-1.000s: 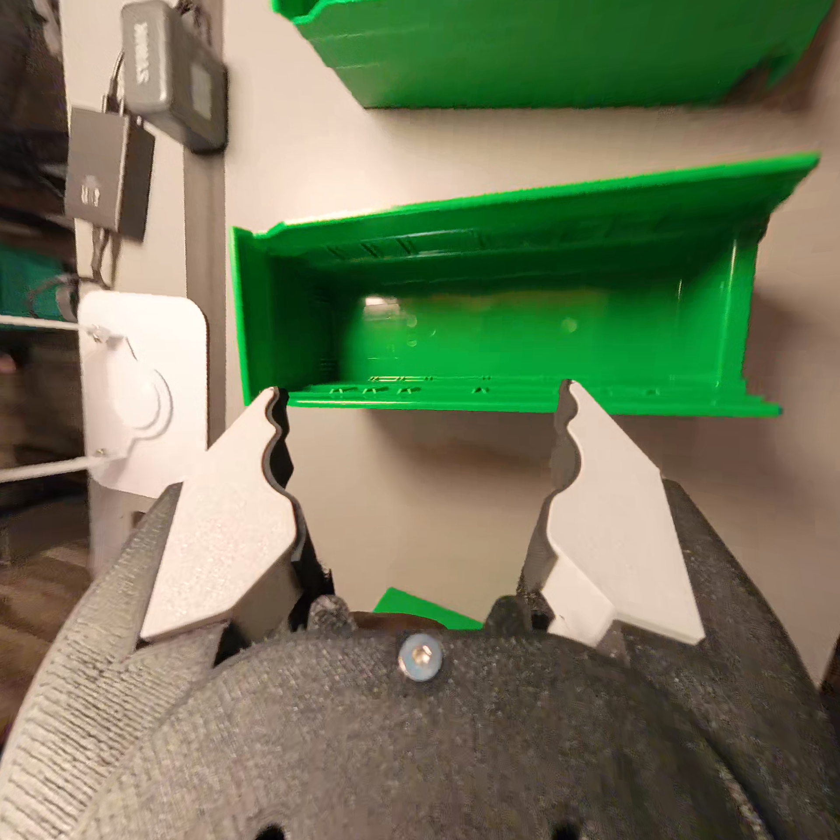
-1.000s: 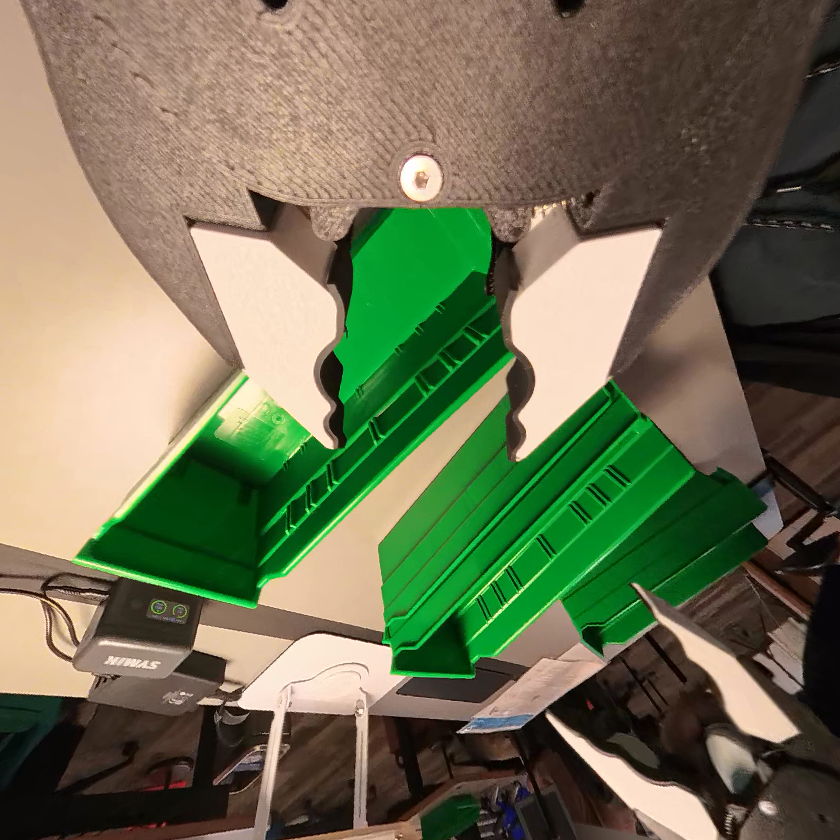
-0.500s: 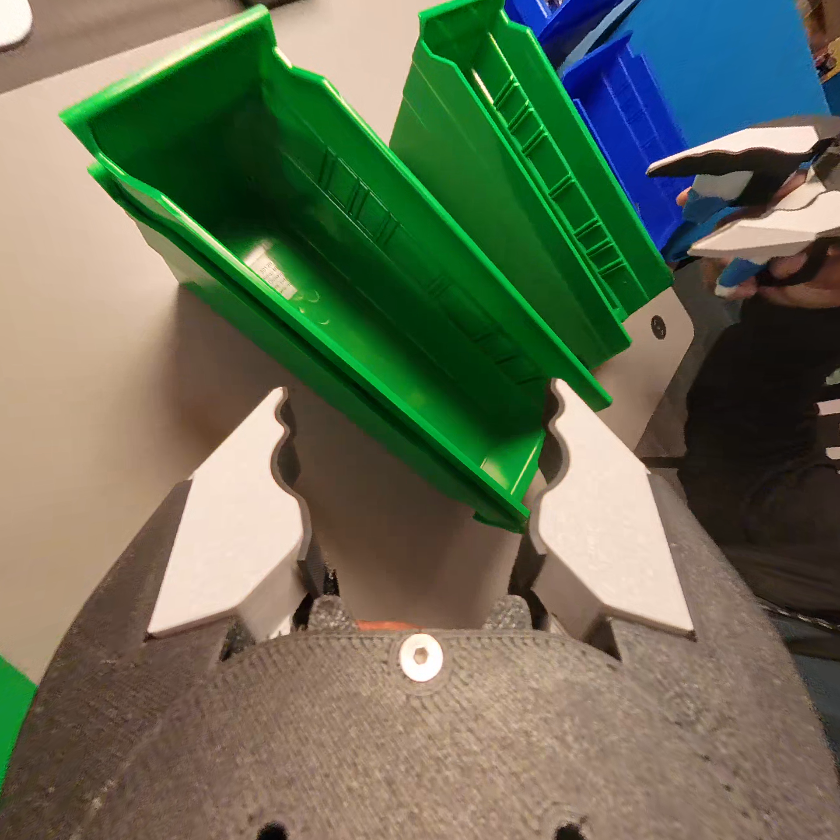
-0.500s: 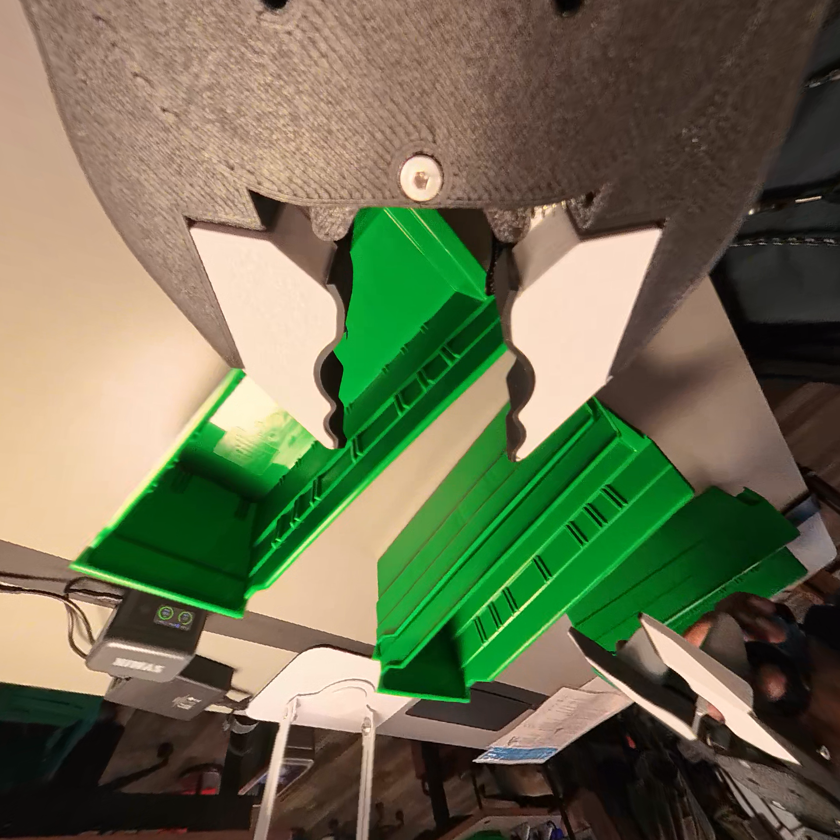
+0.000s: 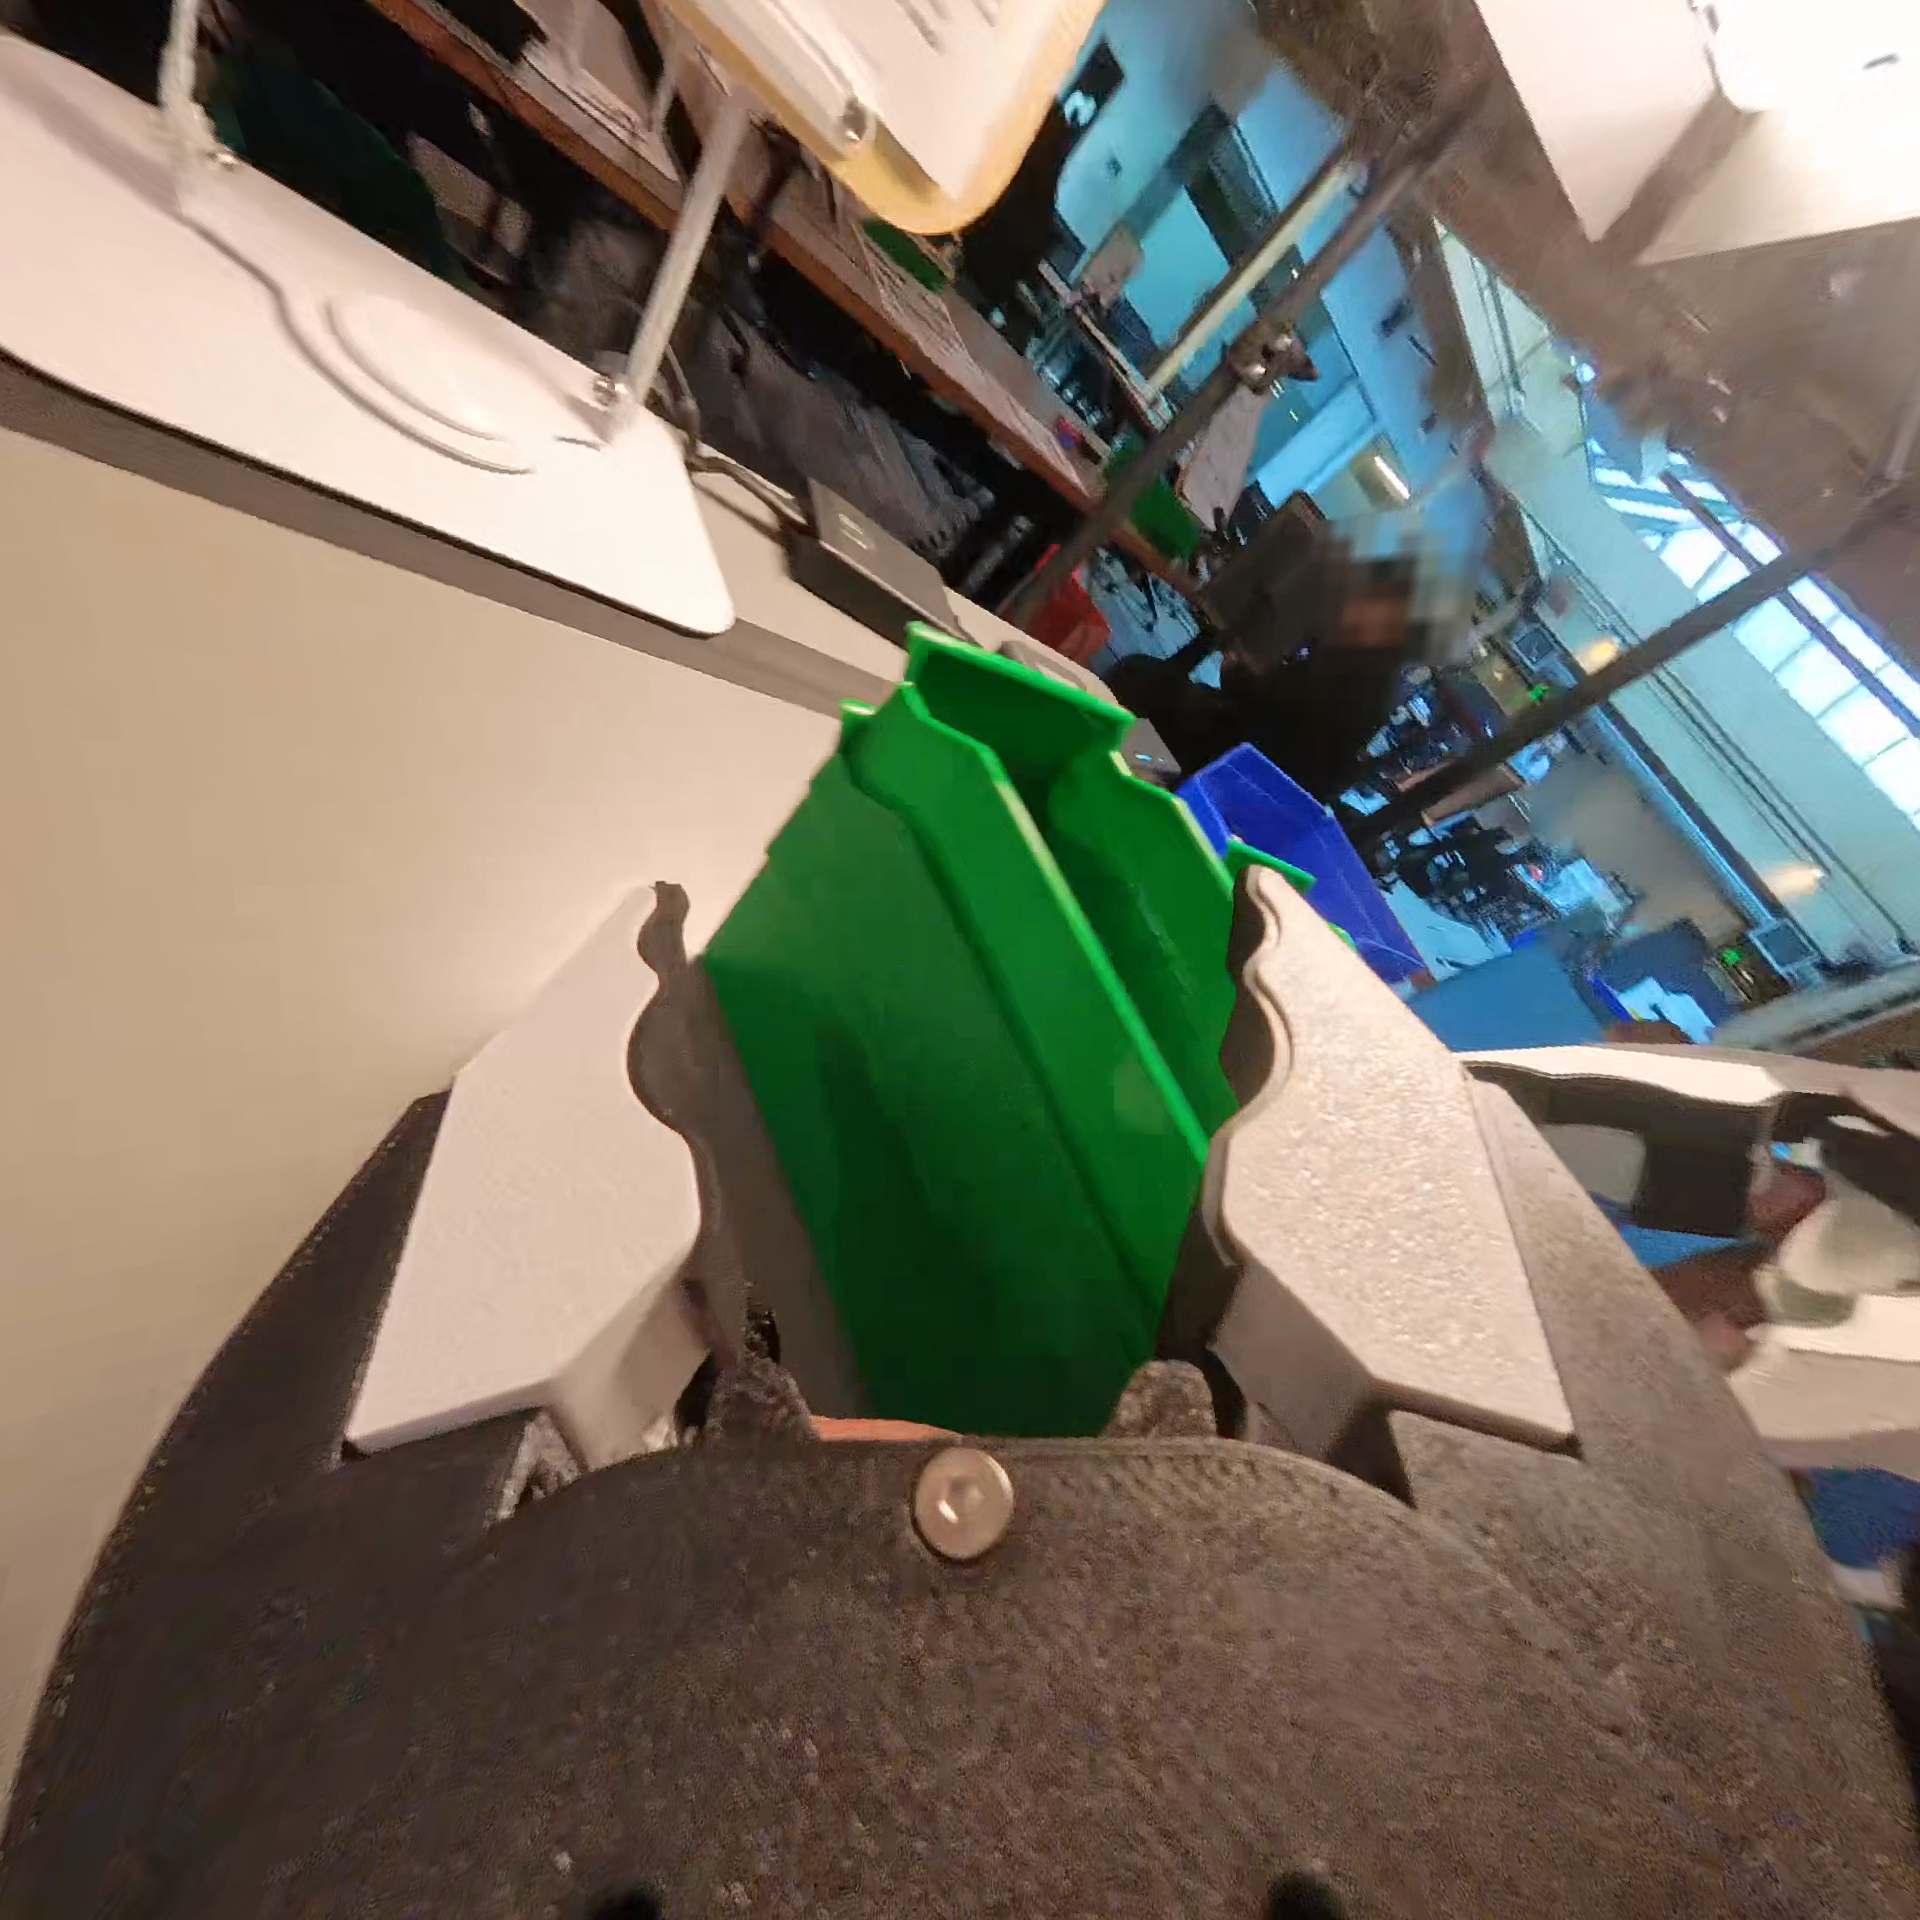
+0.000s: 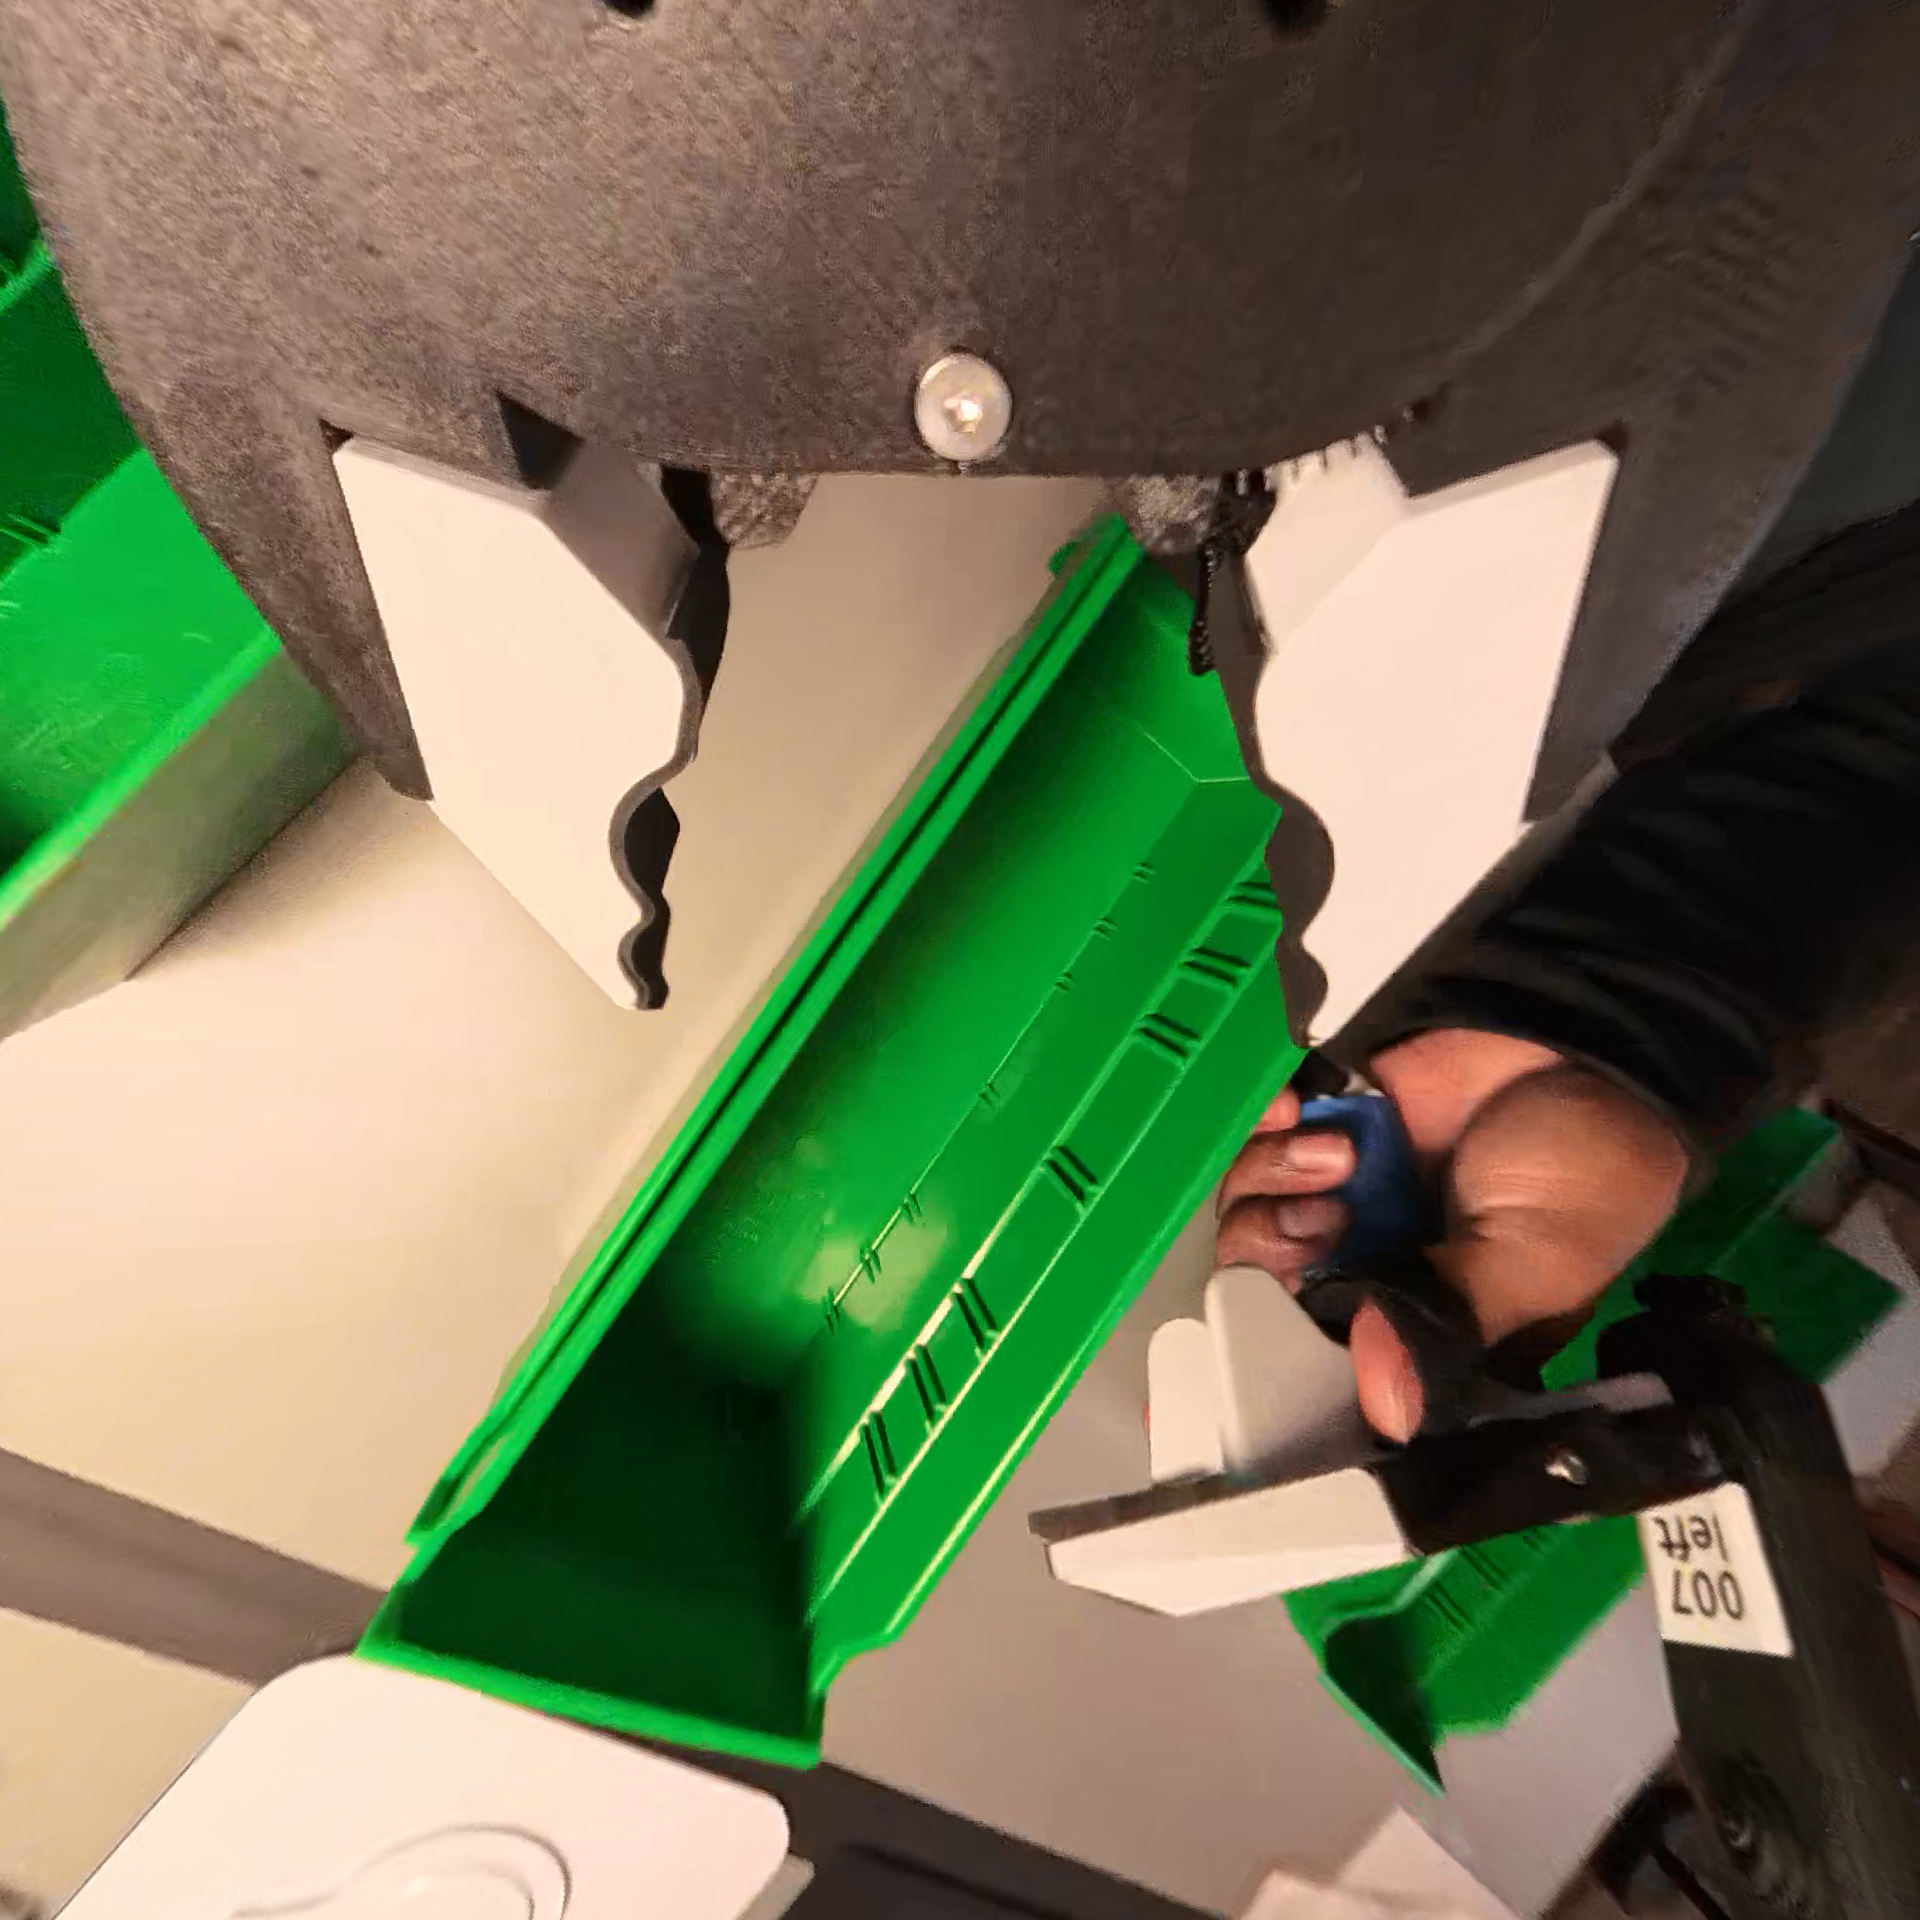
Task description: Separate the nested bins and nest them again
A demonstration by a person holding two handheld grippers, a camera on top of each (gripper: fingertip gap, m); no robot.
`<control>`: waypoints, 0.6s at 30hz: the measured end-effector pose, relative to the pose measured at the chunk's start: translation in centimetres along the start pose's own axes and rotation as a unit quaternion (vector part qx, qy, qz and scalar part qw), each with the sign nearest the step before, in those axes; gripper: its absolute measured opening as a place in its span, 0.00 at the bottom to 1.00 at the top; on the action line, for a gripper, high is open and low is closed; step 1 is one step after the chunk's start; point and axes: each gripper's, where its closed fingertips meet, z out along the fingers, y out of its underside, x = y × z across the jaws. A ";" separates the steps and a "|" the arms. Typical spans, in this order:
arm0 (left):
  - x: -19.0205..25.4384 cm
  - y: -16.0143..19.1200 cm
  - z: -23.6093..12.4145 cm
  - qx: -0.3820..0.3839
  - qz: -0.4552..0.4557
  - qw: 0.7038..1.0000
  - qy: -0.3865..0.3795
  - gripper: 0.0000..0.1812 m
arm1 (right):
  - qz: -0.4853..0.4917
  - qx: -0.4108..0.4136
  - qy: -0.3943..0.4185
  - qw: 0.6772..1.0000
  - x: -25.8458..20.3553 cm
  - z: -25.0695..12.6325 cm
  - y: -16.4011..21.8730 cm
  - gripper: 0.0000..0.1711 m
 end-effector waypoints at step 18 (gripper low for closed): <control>-4.0 1.5 -1.7 -0.016 0.082 0.996 -0.024 0.55 | 0.022 -0.244 0.135 0.960 -0.2 5.4 1.8 0.81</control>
